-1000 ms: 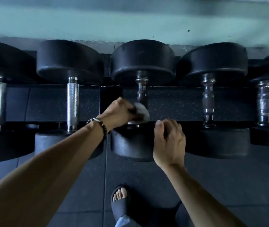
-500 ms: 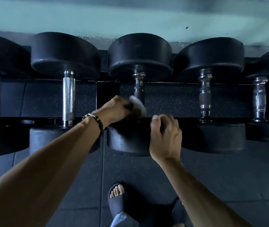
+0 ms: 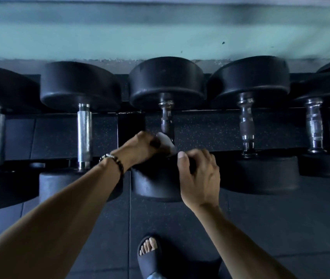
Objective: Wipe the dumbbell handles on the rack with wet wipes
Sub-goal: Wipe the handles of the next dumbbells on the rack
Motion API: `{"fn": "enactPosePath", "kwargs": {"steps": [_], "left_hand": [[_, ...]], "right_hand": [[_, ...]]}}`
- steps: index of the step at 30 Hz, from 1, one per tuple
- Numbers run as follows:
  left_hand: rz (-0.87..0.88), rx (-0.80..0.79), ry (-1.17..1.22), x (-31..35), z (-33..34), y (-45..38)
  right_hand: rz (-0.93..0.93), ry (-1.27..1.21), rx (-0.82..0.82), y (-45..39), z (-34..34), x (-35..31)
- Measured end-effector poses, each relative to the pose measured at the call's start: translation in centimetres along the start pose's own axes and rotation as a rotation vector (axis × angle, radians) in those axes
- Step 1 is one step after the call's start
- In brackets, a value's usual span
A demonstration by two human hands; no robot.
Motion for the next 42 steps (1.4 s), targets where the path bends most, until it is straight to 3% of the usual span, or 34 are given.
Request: {"fn": "enactPosePath", "kwargs": {"steps": [2, 4, 5, 6, 9, 11, 16, 23, 29, 33, 37, 39, 42], "left_hand": [[0.078, 0.098, 0.219, 0.9, 0.0, -0.5], [0.074, 0.373, 0.394, 1.7, -1.3, -2.4], [0.061, 0.421, 0.399, 1.9, -1.8, -3.1], [0.060, 0.397, 0.372, 1.9, -1.9, -3.2], [0.048, 0.089, 0.146, 0.5, -0.6, -0.8], [-0.012, 0.026, -0.010, -0.2, 0.2, 0.1], [0.078, 0.218, 0.345, 1.7, -0.3, -1.6], [-0.027, 0.290, 0.290, 0.5, 0.8, -1.5], [0.077, 0.463, 0.596, 1.3, 0.4, -1.0], [-0.011, 0.417, 0.491, 2.5, 0.3, -1.3], [-0.039, 0.452, 0.532, 4.1, -1.6, -3.1], [-0.098, 0.450, 0.405, 4.4, -1.0, -2.6], [-0.019, 0.347, 0.203, 3.0, 0.6, -0.4]], "right_hand": [[0.014, 0.003, -0.011, 0.1, -0.1, -0.1], [0.029, 0.005, -0.025, 0.1, 0.0, 0.0], [0.029, 0.009, -0.022, 0.0, 0.0, 0.0], [0.026, 0.020, -0.022, 0.0, 0.0, 0.1], [0.003, 0.044, -0.043, 0.1, -0.1, -0.1], [0.007, 0.046, -0.067, 0.2, -0.1, -0.3], [0.023, 0.030, -0.050, 0.1, -0.1, -0.3], [0.020, 0.038, -0.049, 0.2, -0.1, -0.2], [0.014, 0.038, -0.020, 0.2, 0.1, 0.1], [0.022, 0.021, -0.007, 0.2, 0.1, 0.0], [0.013, 0.019, 0.023, 0.1, 0.2, 0.0], [0.015, 0.025, 0.014, 0.1, 0.2, 0.0], [0.020, 0.037, 0.002, 0.1, 0.2, 0.0]]}}
Point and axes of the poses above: each hand's wrist, its own y-axis away from the middle knuckle, its own z-axis out of the palm, x = y × z, the point moved 1 cm from there along -y, towards the middle knuckle, and after that the axes turned 15 degrees about -x, right-handed, at the moved point
